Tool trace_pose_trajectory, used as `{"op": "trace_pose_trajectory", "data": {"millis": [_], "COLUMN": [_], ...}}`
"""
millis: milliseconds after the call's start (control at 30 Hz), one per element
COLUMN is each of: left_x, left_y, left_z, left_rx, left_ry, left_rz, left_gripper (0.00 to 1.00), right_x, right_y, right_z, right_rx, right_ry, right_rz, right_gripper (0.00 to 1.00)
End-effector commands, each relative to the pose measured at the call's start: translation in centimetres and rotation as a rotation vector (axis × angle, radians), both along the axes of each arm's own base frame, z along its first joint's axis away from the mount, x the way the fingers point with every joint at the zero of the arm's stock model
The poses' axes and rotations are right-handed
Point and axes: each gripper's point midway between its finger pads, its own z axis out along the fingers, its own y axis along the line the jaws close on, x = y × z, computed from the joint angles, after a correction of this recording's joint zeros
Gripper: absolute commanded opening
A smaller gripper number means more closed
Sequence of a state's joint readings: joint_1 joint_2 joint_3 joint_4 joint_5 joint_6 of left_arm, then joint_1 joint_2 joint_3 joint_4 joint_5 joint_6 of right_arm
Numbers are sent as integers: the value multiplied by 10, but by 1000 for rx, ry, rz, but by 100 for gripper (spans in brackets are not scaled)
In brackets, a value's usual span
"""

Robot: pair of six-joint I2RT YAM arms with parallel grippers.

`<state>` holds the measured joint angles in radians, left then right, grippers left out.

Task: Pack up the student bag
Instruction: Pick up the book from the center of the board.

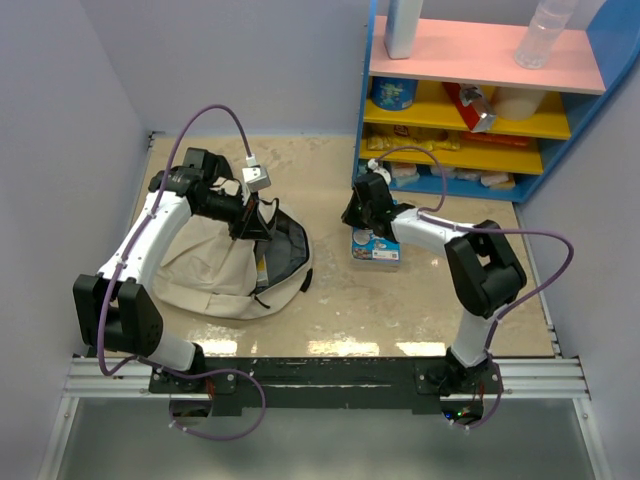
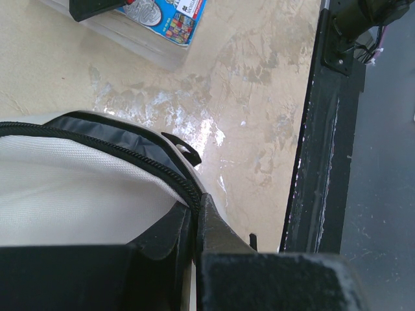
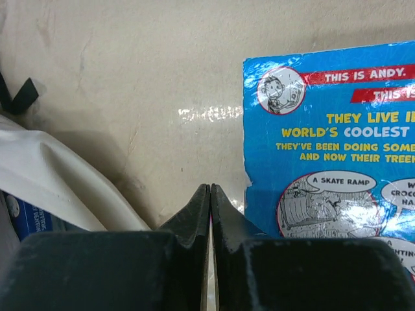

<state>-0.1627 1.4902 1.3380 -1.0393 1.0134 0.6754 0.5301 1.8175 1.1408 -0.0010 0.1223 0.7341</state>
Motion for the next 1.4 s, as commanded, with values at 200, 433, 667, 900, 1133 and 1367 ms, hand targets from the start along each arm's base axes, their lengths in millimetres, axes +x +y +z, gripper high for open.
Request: {"op": "trace_pose_trajectory", "data": {"millis": [200, 433, 667, 900, 1133, 1367], "left_x": [-1, -2, -4, -4, -4, -4], "left_y": [-7, -7, -6, -5, -4, -3], "left_z": [20, 24, 23, 23, 23, 20], "left_rx": [-64, -66, -59, -53, -50, -39], "left_ry": [-45, -55, -60, -63, -64, -63], "left_rz": [-30, -30, -32, -32, -30, -29], "left_gripper": [0, 0, 0, 0, 0, 0], "right_x": [18, 13, 12, 7, 11, 5], "right_y": [-4, -21, -32, -42, -43, -47], "right_z": [5, -5, -2, -9, 20, 76], "right_rx": [-37, -100, -127, -108, -56, 54], "right_ry": [-18, 22, 21, 38, 1, -76], "right_rz": [-94, -155, -185, -192, -159, -90], "right_gripper": [4, 0, 0, 0, 17, 66]}}
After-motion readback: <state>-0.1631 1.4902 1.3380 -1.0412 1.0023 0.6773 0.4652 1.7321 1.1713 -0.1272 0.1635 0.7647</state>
